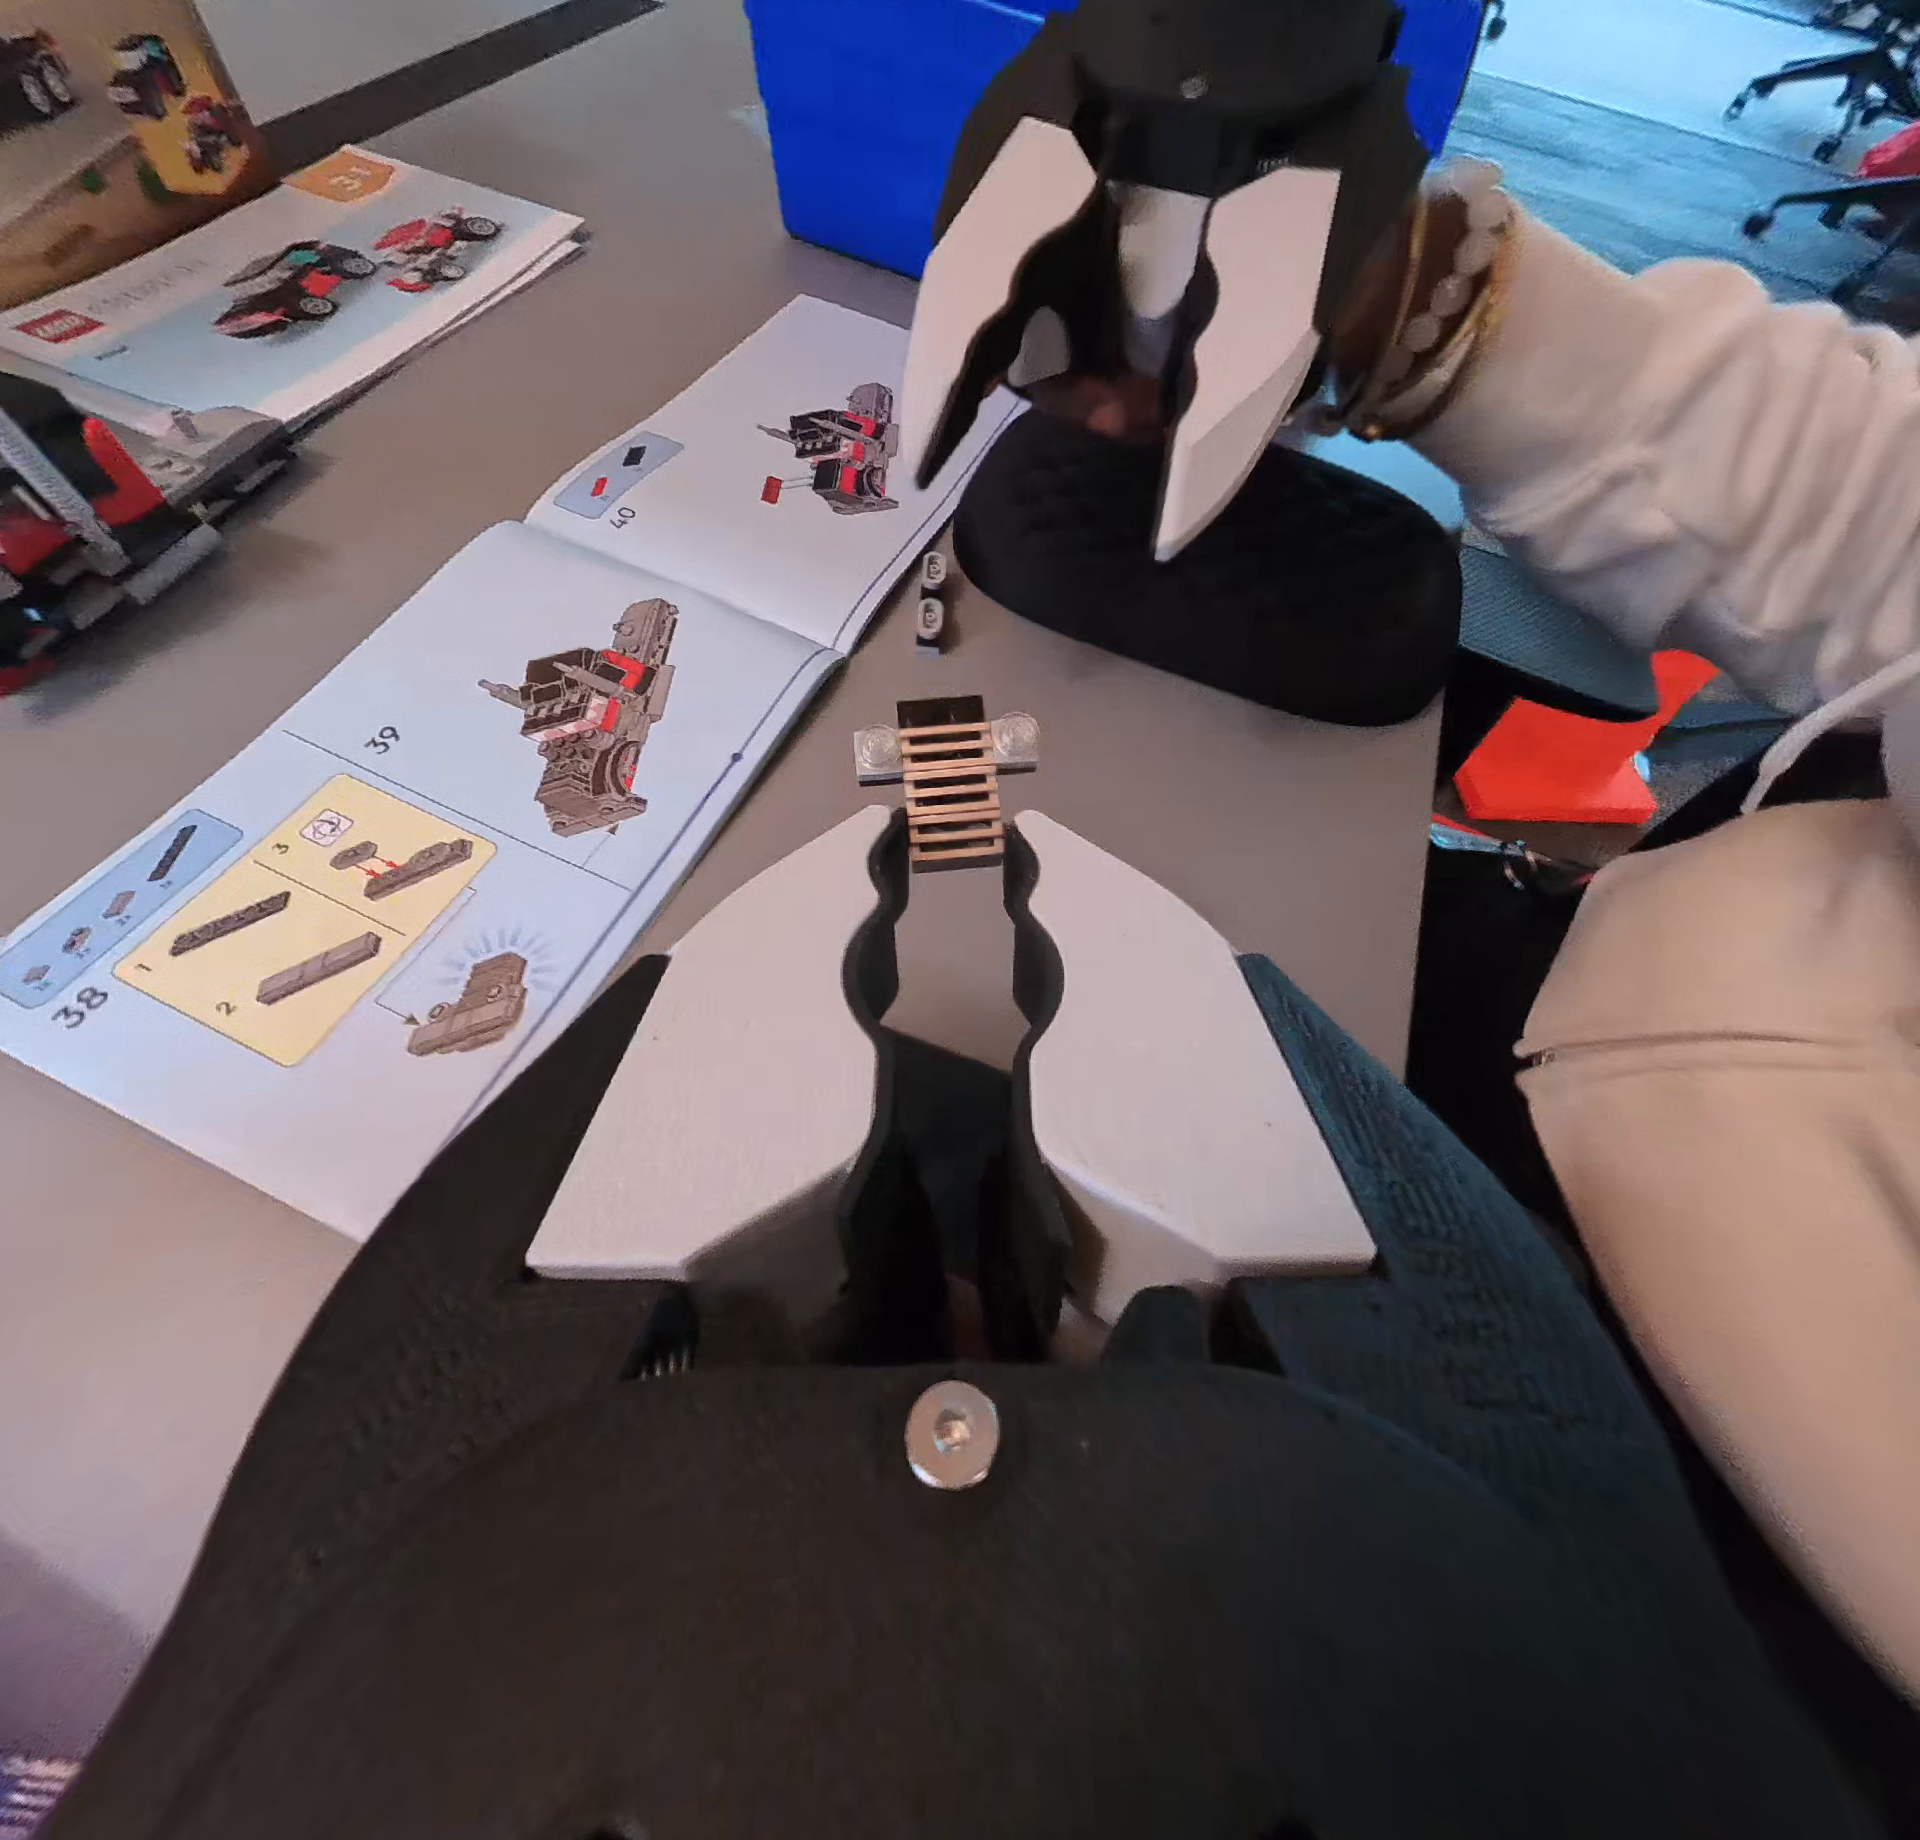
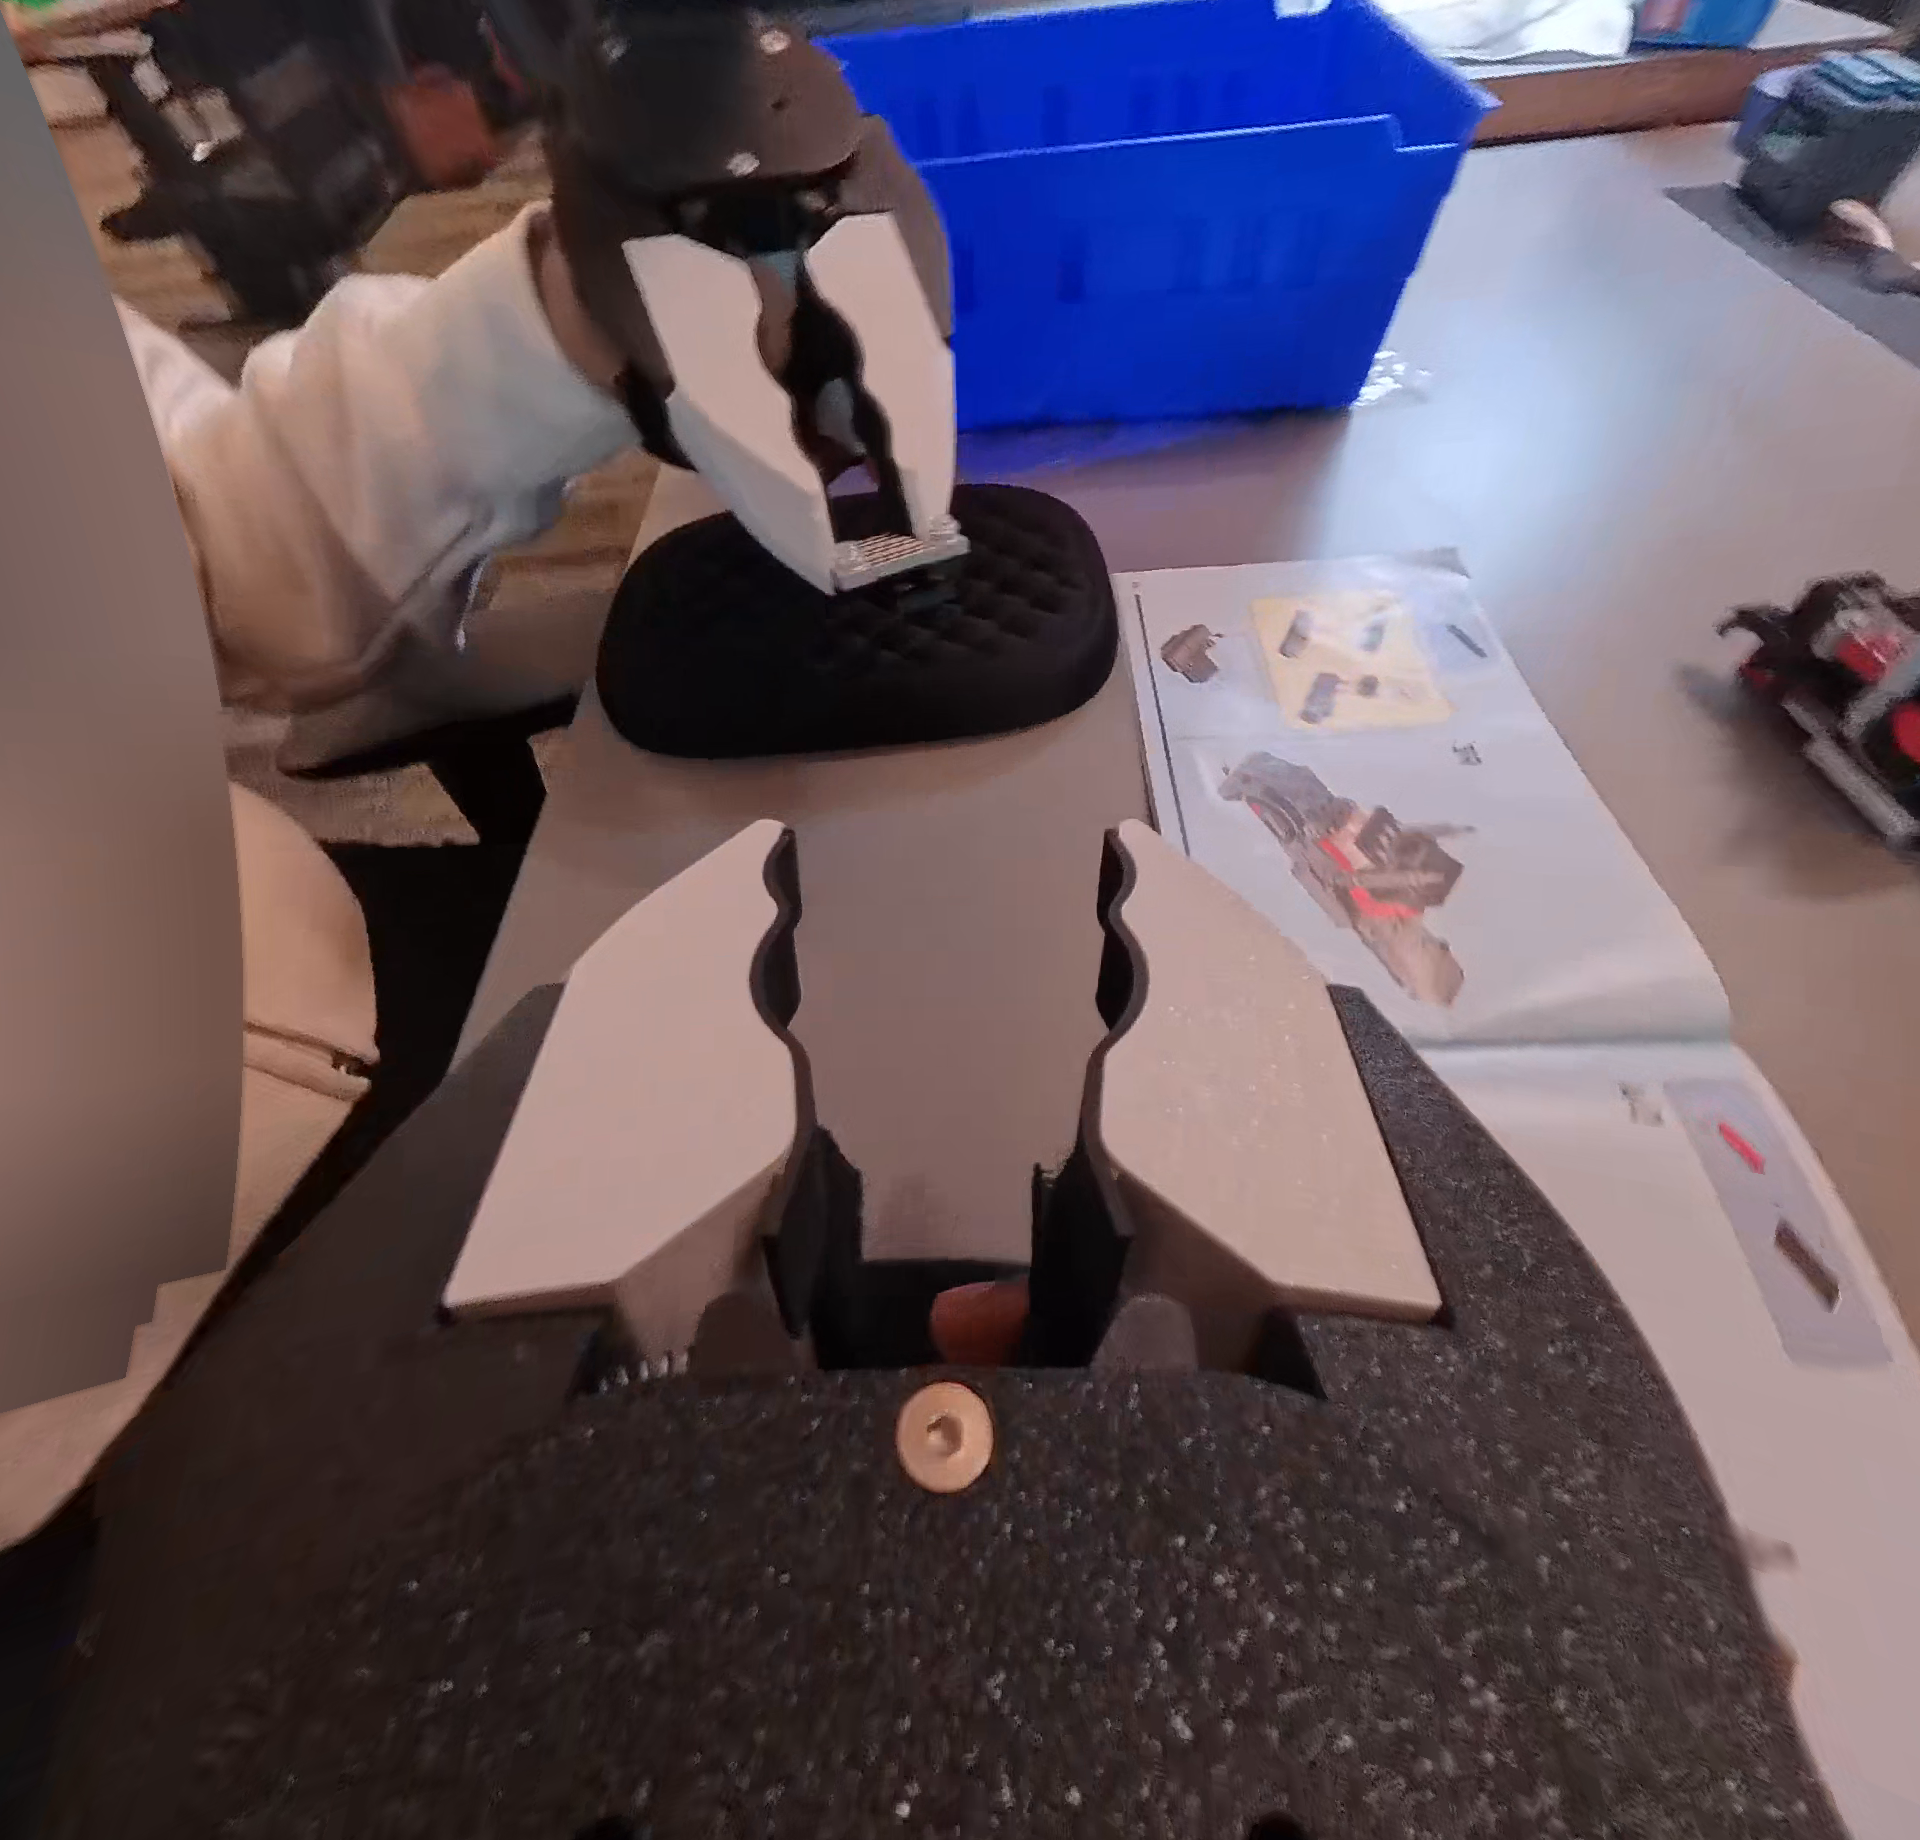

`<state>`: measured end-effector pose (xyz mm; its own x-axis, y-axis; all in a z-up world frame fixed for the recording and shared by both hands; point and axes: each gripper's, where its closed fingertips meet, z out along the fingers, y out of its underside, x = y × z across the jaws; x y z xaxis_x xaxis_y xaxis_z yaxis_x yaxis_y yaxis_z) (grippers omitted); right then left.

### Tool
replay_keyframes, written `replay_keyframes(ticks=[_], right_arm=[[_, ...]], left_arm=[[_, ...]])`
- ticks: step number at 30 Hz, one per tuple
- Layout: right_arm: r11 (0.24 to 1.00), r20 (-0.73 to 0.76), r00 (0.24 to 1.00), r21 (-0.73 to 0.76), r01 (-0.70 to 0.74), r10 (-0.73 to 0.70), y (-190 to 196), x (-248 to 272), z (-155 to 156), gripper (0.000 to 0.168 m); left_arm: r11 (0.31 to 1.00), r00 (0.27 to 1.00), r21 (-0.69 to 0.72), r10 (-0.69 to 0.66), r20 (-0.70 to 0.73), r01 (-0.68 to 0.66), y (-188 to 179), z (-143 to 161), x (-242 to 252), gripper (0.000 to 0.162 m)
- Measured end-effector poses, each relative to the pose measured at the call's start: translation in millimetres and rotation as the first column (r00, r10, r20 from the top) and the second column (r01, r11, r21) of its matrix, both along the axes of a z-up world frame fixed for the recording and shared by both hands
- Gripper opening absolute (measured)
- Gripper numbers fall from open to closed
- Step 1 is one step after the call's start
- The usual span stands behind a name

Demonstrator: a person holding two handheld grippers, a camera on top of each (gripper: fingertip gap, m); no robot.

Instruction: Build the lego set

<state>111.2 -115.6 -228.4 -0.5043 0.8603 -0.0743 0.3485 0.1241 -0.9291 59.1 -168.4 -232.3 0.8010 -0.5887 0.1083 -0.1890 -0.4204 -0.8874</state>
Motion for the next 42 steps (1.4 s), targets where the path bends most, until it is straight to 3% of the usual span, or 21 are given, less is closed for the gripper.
replay_keyframes(ticks=[4,9,15,22,30,35,38,42], right_arm=[[0.990,-0.001,0.990,0.014,-0.138,0.138,-4.3,-17.1,-2.8,0.050],[0.973,-0.104,0.970,-0.049,-0.228,0.222,-7.8,-30.2,3.8,0.042],[0.975,-0.111,0.970,0.054,-0.214,0.218,-12.7,-33.7,-6.9,0.038],[0.967,-0.012,0.967,0.033,-0.253,0.254,-17.2,-34.9,-19.8,0.039],[0.959,-0.040,0.959,0.057,-0.279,0.281,-21.3,-30.5,-18.1,0.025],[0.950,0.011,0.954,0.085,-0.301,0.301,-25.3,-30.1,-26.7,0.035],[0.942,0.025,0.949,0.113,-0.315,0.314,-27.9,-28.8,-30.3,0.020],[0.946,0.006,0.953,0.120,-0.300,0.302,-26.5,-29.5,-28.5,0.014]], left_arm=[[0.997,0.997,0.012,-0.080,0.007,0.080,10.7,-3.2,3.4,0.017],[0.978,0.980,0.055,-0.201,0.004,0.200,18.4,-10.1,17.7,0.018],[0.982,0.983,0.059,-0.181,-0.004,0.181,20.5,-17.4,15.8,0.017],[0.975,0.979,0.092,-0.202,0.003,0.201,17.2,-15.3,17.3,0.017],[0.974,0.977,0.075,-0.212,-0.023,0.213,16.6,-19.7,19.3,0.018],[0.975,0.978,0.078,-0.207,-0.013,0.207,17.1,-18.7,18.5,0.018],[0.976,0.978,0.071,-0.205,-0.031,0.206,17.5,-21.0,19.1,0.018],[0.976,0.977,0.060,-0.208,-0.048,0.211,17.4,-23.7,20.1,0.017]])
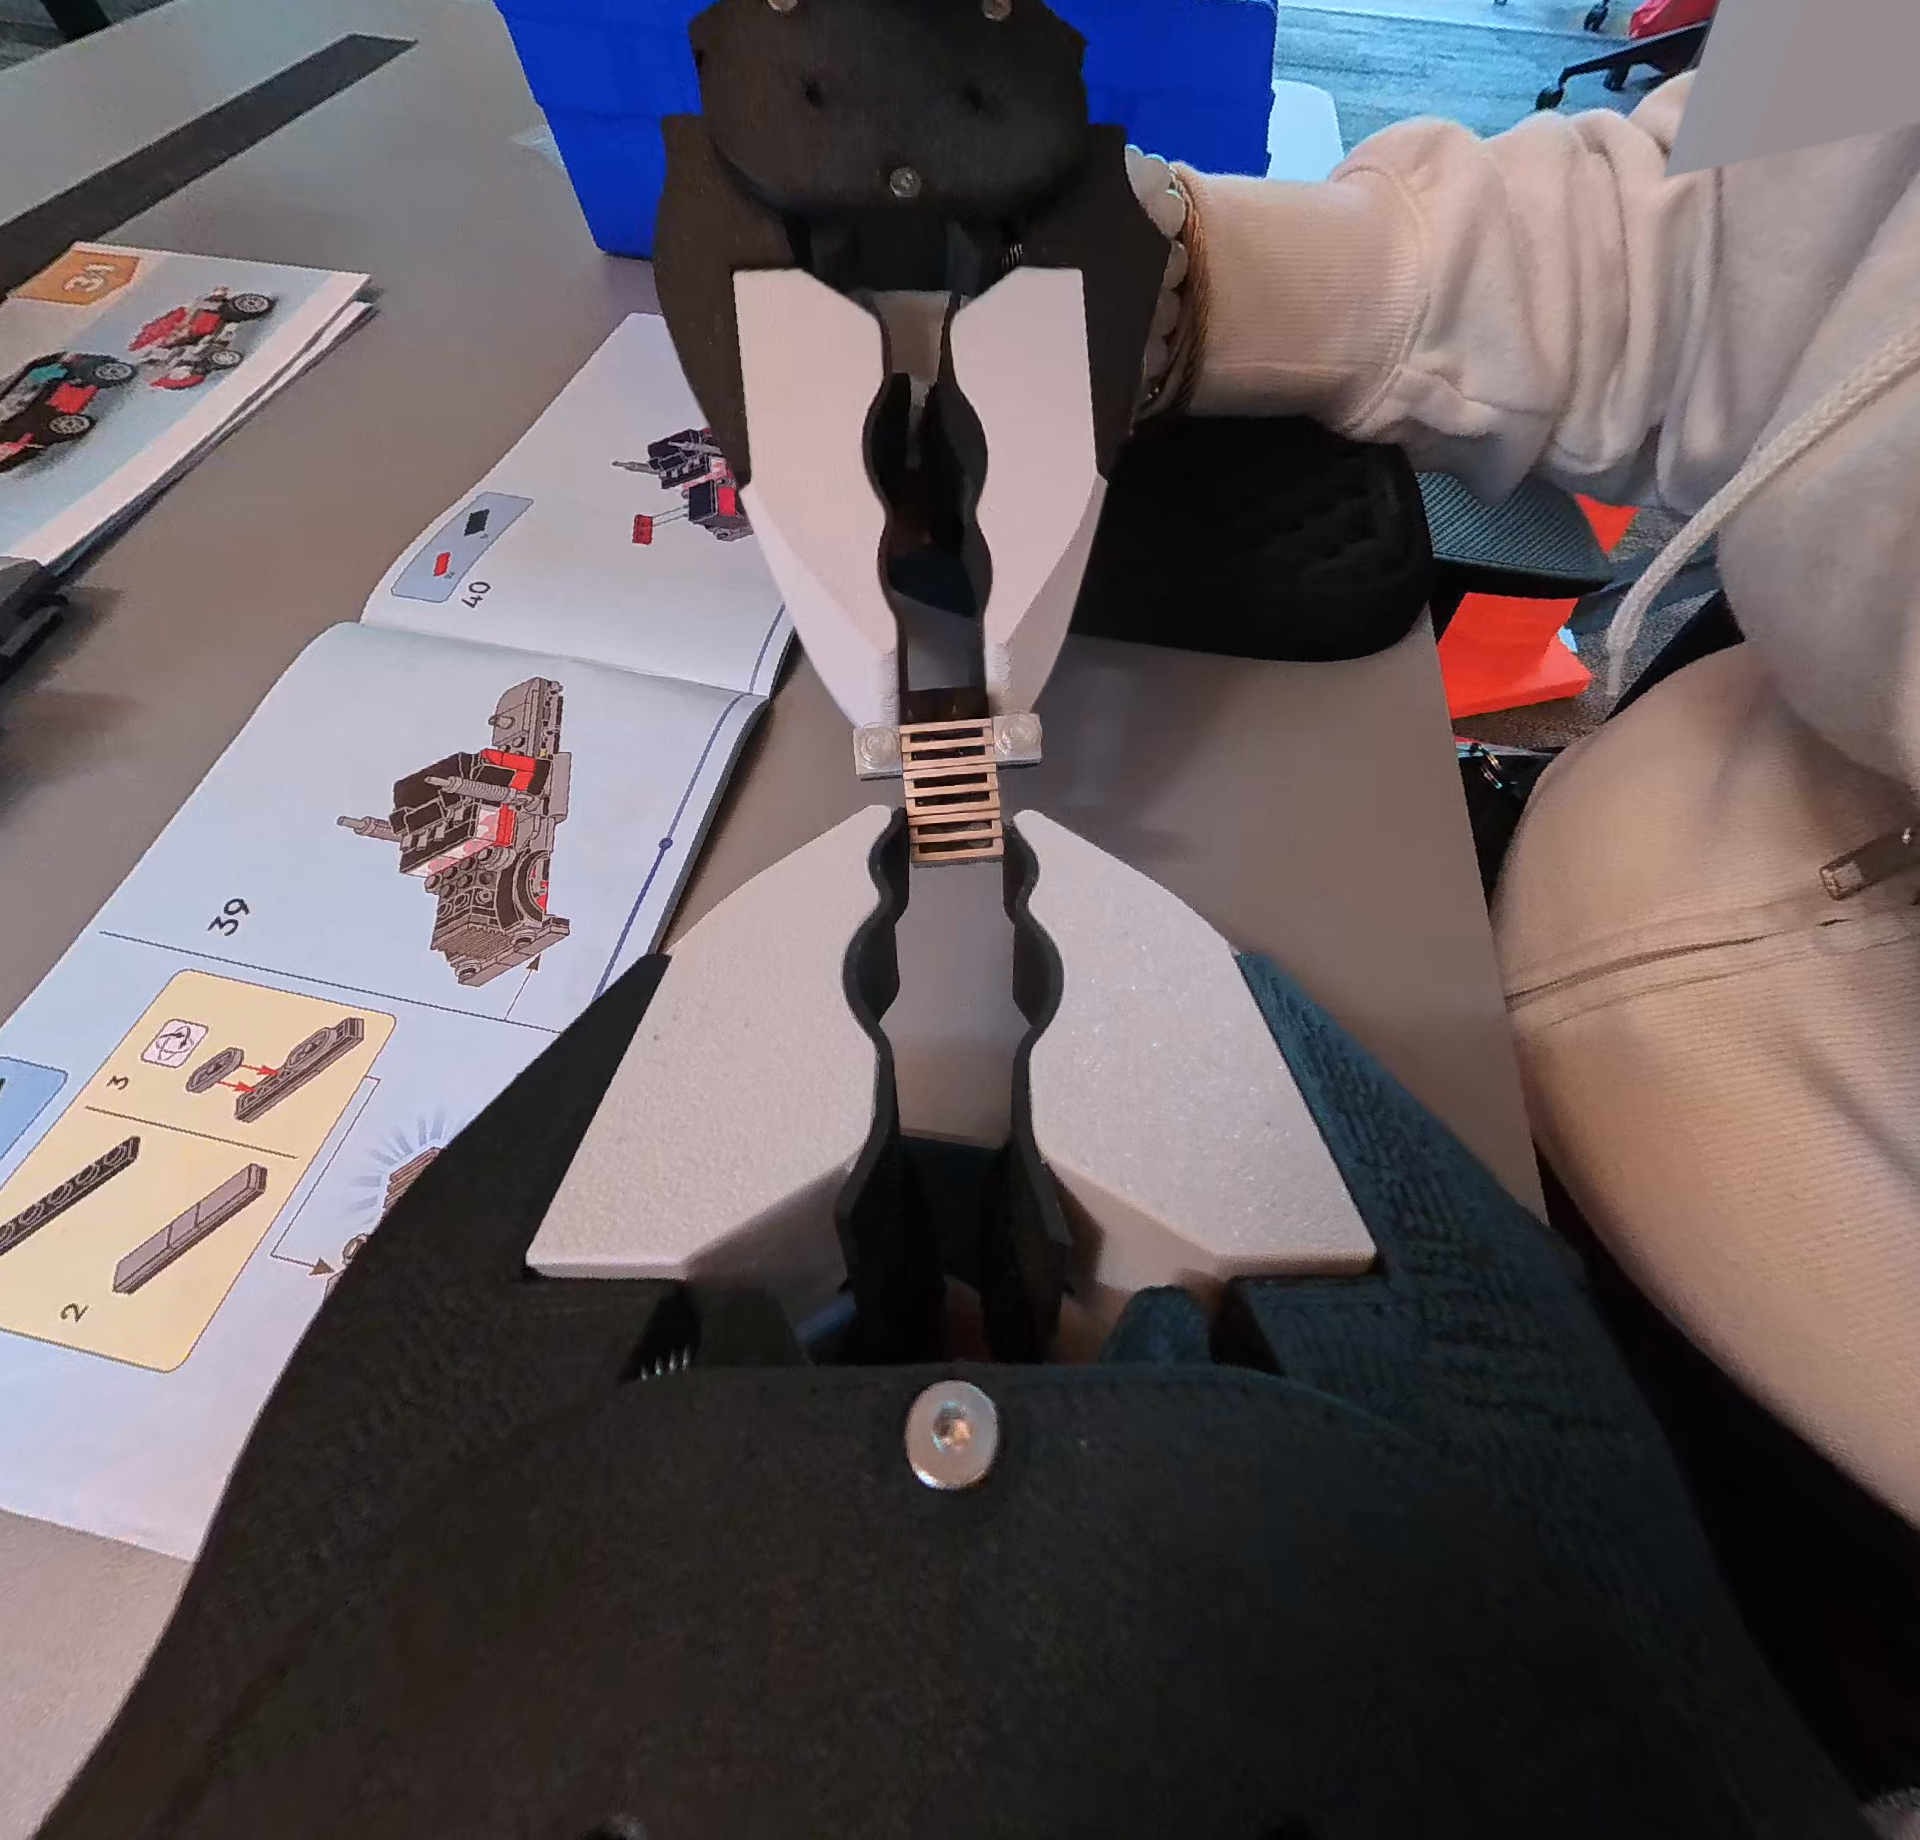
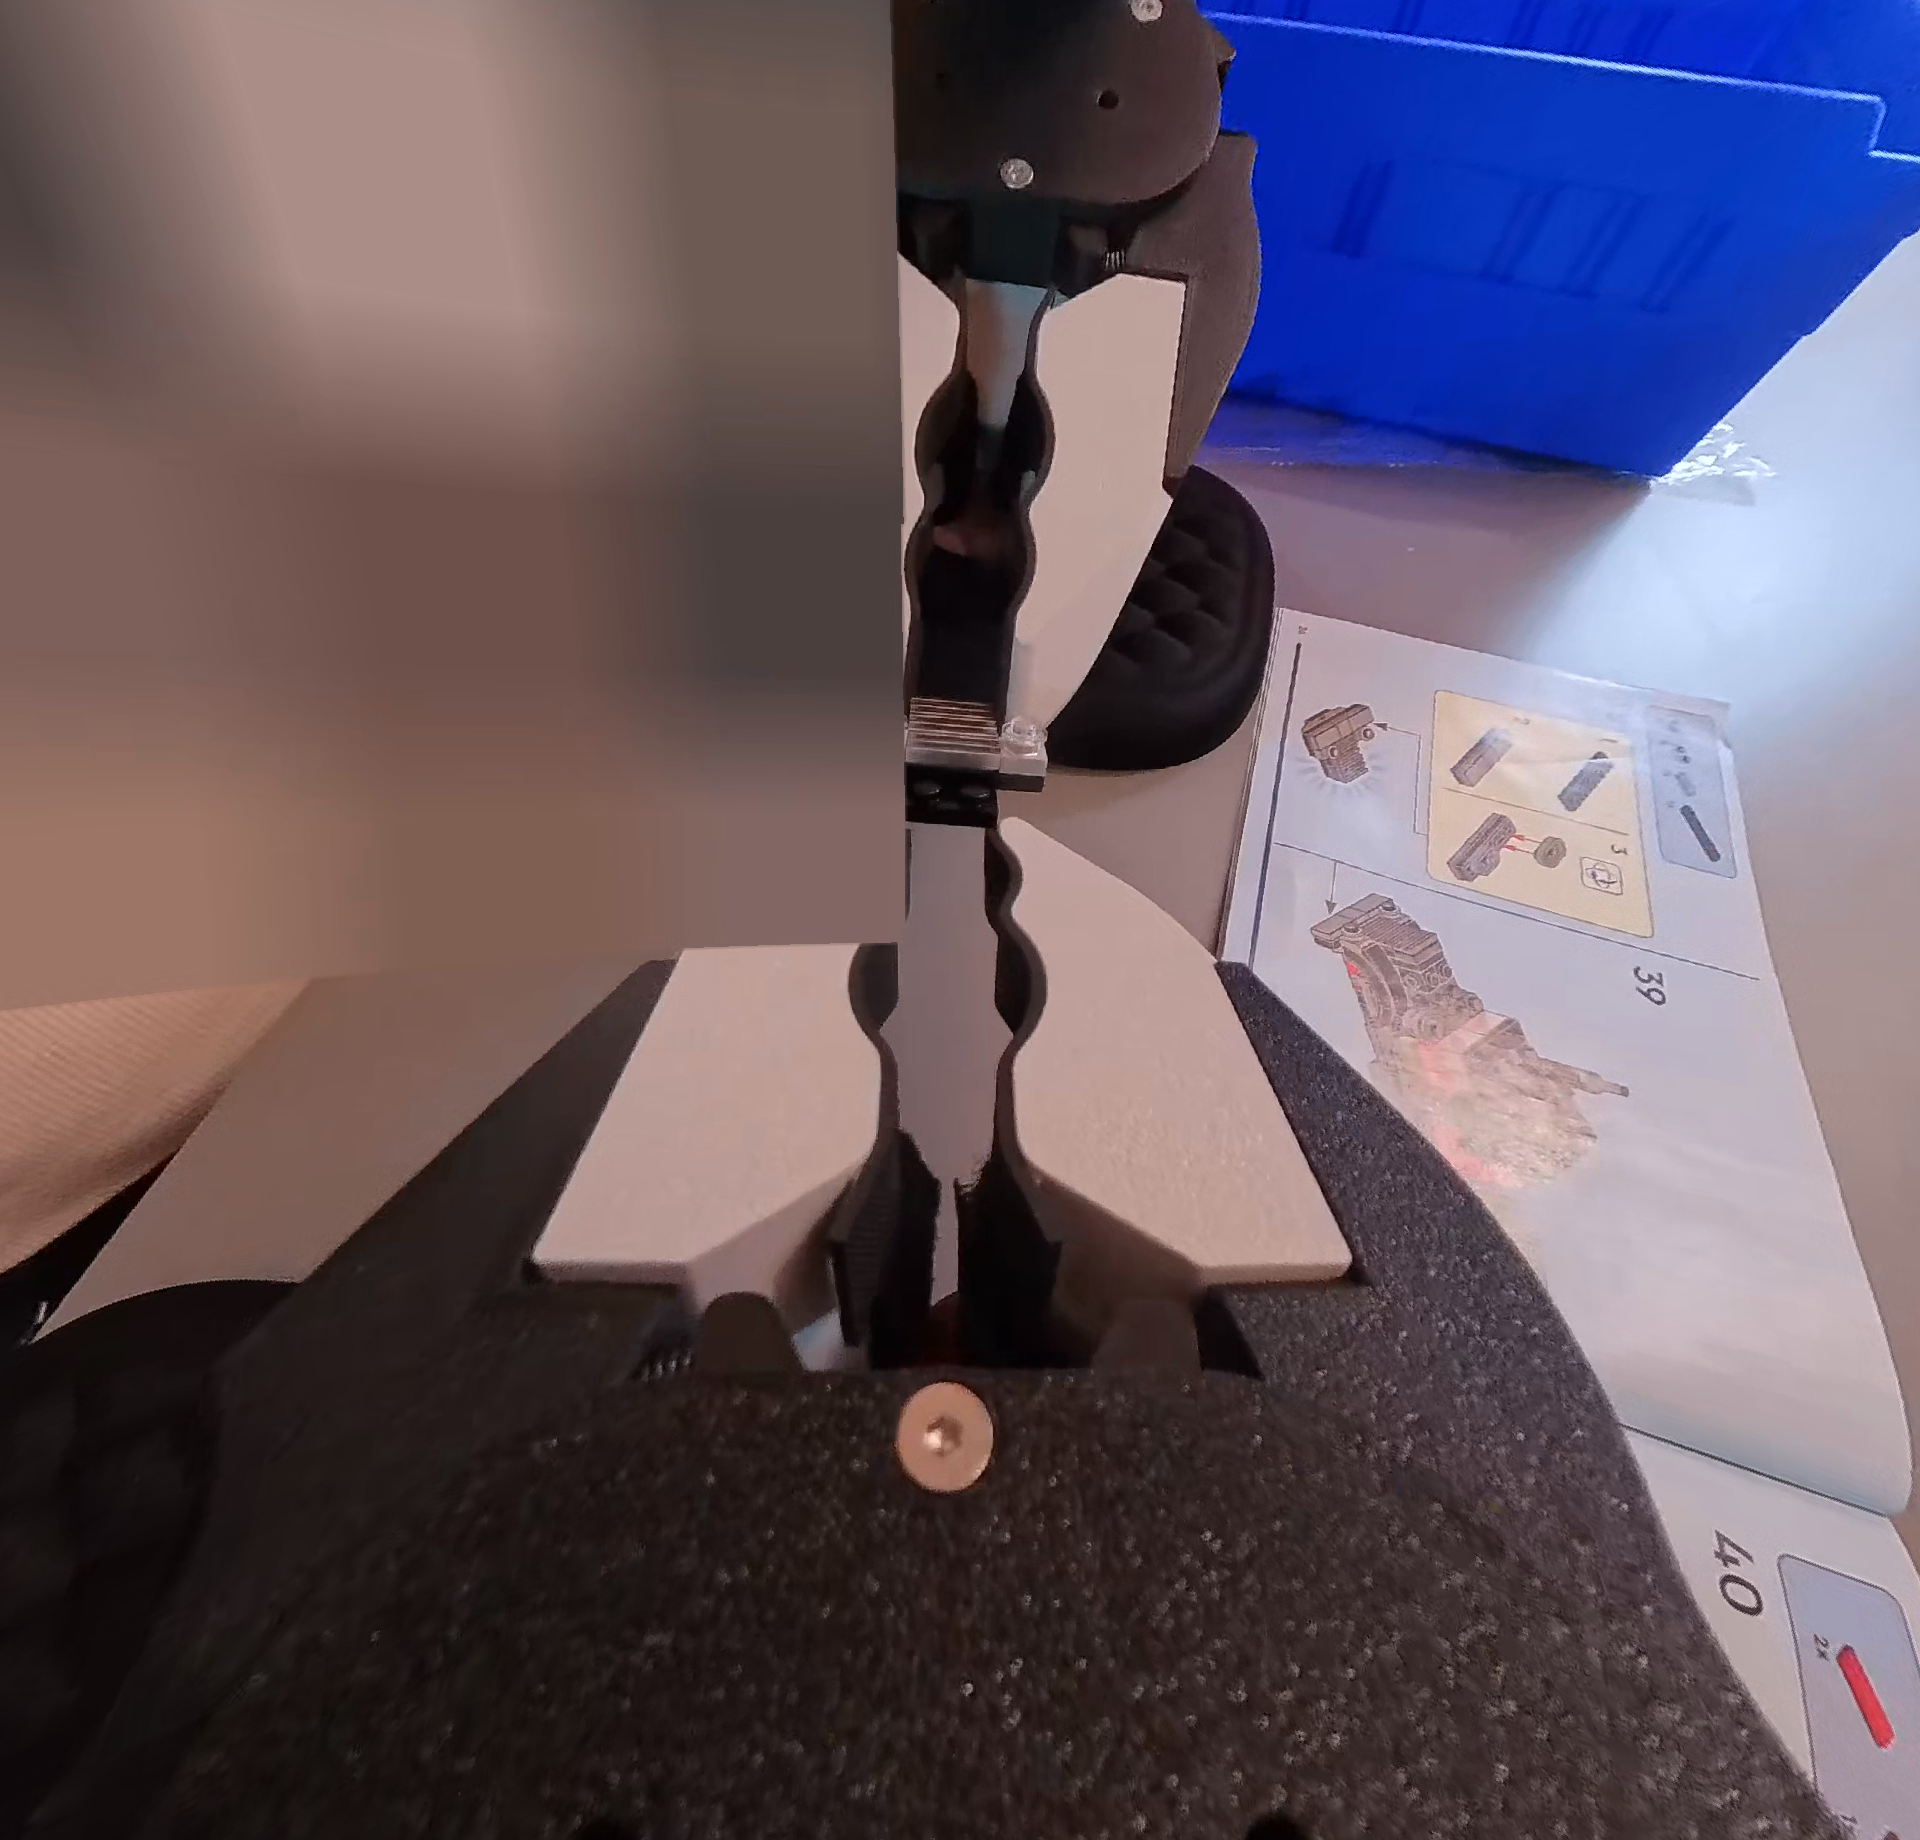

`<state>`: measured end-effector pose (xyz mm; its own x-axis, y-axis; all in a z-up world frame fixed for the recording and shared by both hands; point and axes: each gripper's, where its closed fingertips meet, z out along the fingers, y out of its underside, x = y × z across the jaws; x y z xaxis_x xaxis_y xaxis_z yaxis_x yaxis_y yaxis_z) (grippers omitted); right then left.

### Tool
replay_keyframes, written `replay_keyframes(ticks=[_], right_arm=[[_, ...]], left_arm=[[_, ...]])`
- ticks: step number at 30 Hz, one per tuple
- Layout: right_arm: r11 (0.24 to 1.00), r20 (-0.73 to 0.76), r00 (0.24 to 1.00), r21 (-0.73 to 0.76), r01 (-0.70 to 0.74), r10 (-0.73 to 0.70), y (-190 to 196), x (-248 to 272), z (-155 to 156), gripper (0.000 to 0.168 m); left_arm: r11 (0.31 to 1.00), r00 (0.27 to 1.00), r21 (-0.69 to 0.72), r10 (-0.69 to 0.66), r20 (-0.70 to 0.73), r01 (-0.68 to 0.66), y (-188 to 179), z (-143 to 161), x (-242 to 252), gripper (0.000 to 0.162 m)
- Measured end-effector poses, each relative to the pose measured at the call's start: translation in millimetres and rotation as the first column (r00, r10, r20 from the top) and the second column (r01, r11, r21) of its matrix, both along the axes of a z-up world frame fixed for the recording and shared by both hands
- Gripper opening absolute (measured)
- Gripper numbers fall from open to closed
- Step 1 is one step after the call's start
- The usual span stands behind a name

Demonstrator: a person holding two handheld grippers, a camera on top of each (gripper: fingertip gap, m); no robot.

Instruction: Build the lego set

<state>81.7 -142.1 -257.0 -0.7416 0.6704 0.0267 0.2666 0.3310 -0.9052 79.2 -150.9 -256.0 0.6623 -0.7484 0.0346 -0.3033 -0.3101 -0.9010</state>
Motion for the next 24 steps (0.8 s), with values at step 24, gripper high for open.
replay_keyframes(ticks=[24], right_arm=[[0.999,0.050,0.999,0.040,-0.009,0.007,-1.8,0.1,-9.3,0.031]], left_arm=[[1.000,0.999,-0.013,0.011,-0.033,-0.012,1.7,-5.2,-0.1,0.017]])
